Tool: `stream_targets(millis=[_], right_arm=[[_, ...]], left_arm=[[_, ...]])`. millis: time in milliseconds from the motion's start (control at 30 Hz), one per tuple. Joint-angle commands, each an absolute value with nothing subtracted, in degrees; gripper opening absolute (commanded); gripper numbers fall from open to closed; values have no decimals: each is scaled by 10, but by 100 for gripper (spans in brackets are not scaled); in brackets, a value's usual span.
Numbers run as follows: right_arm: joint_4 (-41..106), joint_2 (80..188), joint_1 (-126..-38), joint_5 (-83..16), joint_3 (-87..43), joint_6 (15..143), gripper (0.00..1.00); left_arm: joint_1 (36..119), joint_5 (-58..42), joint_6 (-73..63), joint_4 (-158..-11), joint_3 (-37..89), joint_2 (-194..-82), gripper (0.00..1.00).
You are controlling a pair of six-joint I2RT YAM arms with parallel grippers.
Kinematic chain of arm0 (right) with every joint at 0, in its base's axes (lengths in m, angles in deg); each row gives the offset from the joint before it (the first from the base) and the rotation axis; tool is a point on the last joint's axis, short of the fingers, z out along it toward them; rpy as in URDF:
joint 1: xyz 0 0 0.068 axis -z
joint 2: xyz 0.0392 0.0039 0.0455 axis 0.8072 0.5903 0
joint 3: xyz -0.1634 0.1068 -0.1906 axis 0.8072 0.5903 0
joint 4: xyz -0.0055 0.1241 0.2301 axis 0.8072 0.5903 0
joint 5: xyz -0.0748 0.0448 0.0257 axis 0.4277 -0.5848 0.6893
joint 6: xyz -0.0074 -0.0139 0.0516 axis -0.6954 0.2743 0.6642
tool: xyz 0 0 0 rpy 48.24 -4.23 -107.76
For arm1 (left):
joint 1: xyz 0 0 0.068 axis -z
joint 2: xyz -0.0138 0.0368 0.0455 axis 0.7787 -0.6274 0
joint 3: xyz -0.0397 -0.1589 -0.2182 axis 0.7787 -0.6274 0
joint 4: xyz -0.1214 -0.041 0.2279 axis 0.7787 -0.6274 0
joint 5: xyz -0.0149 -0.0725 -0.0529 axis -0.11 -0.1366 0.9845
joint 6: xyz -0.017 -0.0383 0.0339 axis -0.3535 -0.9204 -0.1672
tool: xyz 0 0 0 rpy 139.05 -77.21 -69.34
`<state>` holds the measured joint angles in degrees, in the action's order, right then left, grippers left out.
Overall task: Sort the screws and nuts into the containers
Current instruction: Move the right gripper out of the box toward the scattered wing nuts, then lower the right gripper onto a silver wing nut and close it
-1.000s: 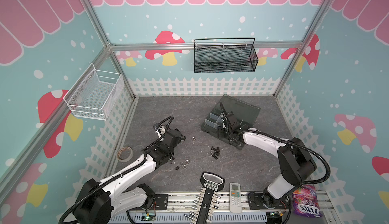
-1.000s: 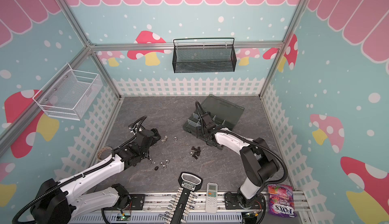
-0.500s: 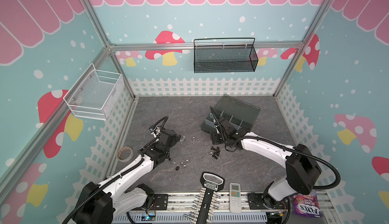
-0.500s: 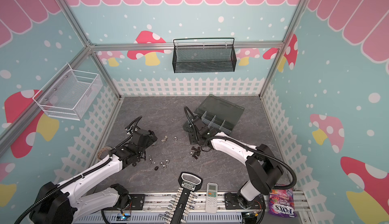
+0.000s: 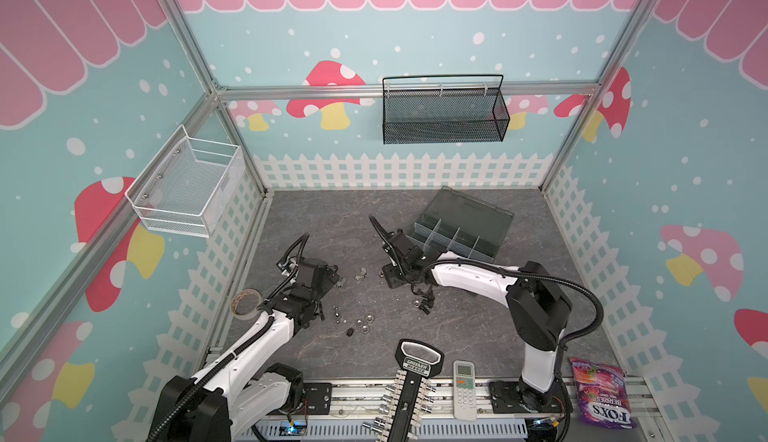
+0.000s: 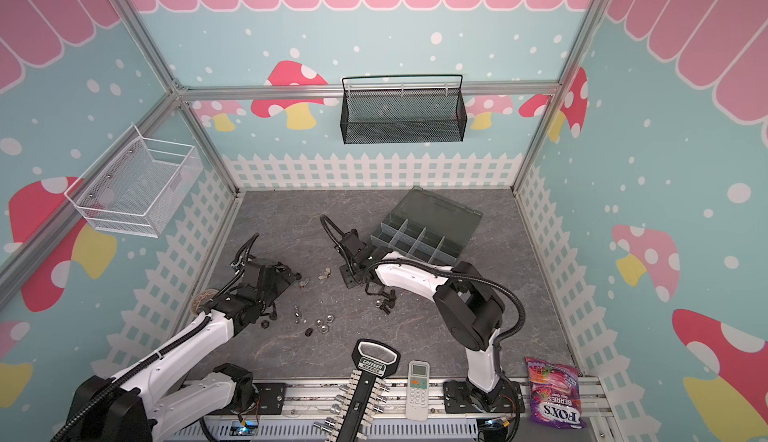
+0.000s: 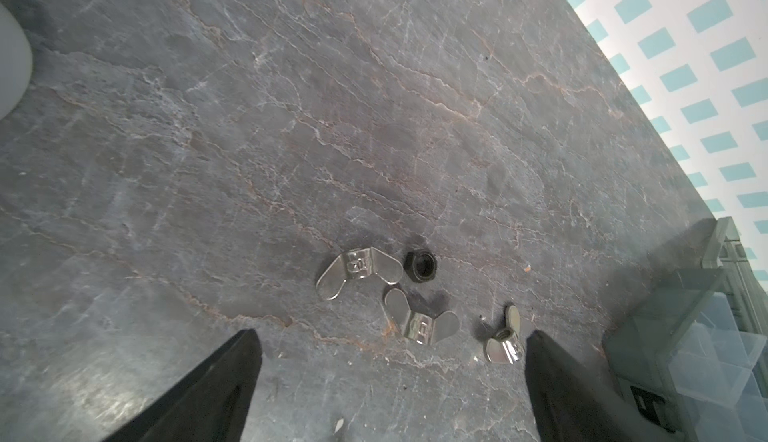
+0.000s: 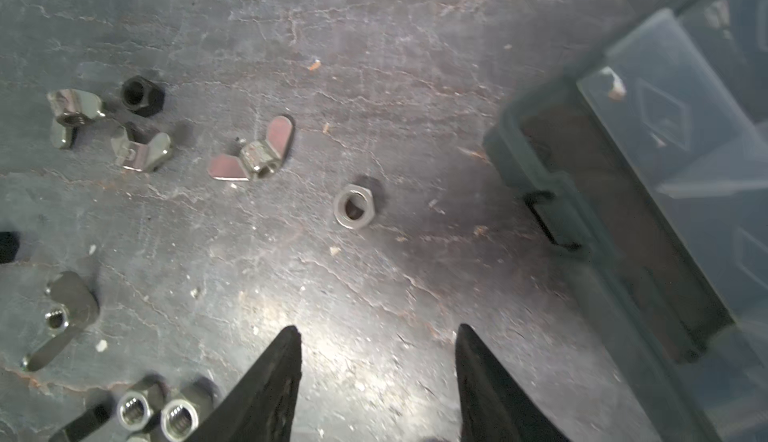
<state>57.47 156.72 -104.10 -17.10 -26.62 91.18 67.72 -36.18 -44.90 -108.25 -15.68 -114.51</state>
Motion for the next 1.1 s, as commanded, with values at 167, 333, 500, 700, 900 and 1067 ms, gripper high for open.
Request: stream_targets(millis=[167,333,500,700,900,1067], right_arm=[[622,1692,-1062,-171,-400,906,65],[634,1748,-1064,-165,-467,915,67],[643,1790,-1065,-159,-519,917,68],[654,1824,-1065,-155,-567,917,69],[678,1855,-1065,-149,-602,913,70],[696,1860,-1072,-139,-598,905,69]], left_arm=[[646,-332,-459,-1100,-184,-1103,100],[640,-330,-458,-1105,-193,-1085,100],[637,-328,-458,-1106,-198,-1079,100],[636,-326,-459,-1106,-200,-1080,100],[635,-327,-458,-1105,-199,-1081,100],[634,-327,-459,-1104,-200,-1081,100]])
